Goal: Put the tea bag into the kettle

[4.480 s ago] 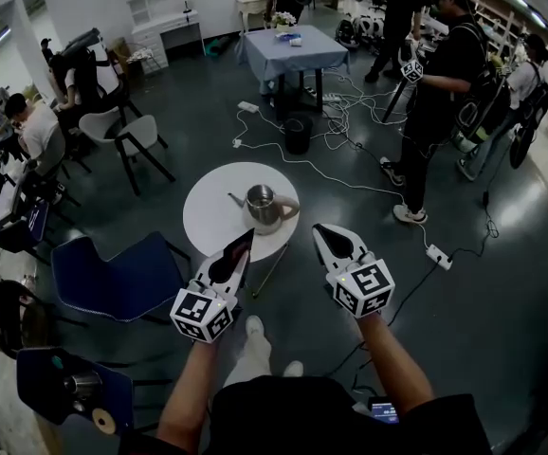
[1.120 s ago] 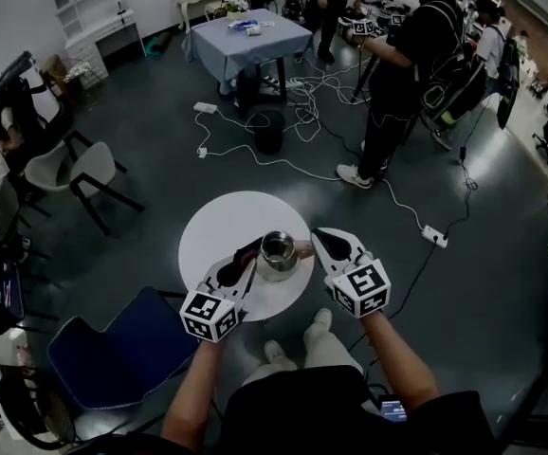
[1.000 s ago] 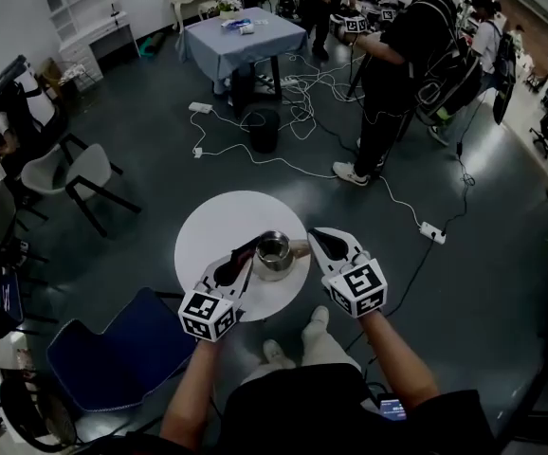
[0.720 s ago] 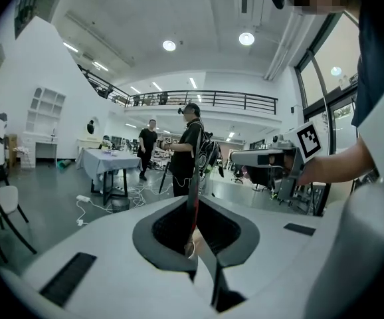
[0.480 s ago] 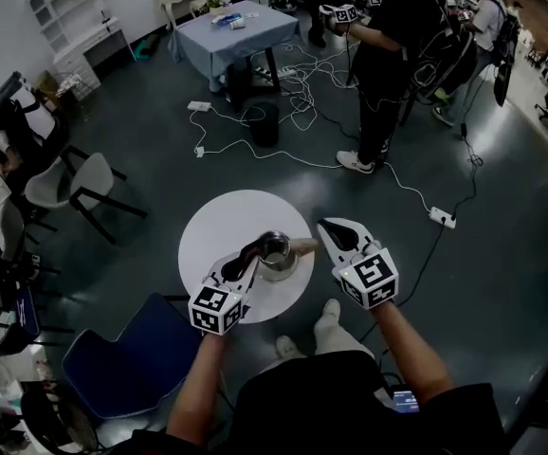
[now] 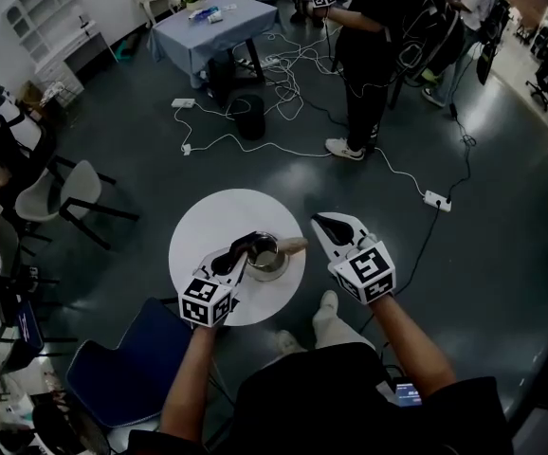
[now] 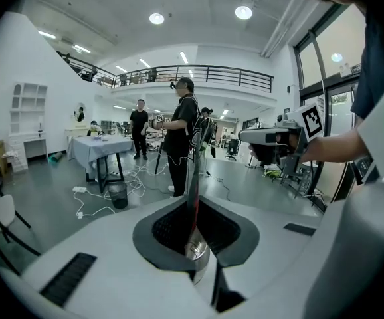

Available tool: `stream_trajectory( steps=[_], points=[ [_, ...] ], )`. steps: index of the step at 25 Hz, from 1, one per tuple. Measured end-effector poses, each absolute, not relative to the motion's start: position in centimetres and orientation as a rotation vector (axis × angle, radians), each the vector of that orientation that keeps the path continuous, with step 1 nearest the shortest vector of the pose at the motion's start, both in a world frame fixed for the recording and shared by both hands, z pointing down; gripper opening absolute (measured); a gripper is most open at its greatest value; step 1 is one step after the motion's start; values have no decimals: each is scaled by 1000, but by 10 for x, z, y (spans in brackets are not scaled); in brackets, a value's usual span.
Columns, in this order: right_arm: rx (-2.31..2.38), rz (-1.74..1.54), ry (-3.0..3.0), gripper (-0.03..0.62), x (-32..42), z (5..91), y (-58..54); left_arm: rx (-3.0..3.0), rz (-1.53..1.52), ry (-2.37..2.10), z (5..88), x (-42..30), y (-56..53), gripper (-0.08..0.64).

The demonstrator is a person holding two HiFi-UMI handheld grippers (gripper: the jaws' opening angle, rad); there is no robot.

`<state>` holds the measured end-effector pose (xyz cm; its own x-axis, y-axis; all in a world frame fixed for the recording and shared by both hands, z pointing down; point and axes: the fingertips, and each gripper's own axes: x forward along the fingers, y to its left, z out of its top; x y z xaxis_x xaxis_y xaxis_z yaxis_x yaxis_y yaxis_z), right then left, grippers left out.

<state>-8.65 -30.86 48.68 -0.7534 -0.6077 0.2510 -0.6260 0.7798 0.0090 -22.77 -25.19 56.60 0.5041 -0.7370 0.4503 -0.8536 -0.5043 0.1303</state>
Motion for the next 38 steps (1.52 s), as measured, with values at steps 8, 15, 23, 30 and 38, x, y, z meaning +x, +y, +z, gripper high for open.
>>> stream_trajectory(
  steps=[8,15,23,30,38],
  points=[
    [968,149,-2718,17,-74,503,-325,2348,642,-1246,602,-221,-265,35],
    [962,164,-2702,17,-59,512,-339,2314,799,-1229,627,-210,-281,35],
    [954,204,-2681,17,-52,523,-349,2282,998,-1151,657,-211,-292,35],
    [952,229,-2672,17,-50,530,-347,2268,1157,-1115,676,-211,-290,35],
    [970,251,-2656,17,-46,543,-344,2282,1269,-1056,700,-208,-289,35]
  ],
)
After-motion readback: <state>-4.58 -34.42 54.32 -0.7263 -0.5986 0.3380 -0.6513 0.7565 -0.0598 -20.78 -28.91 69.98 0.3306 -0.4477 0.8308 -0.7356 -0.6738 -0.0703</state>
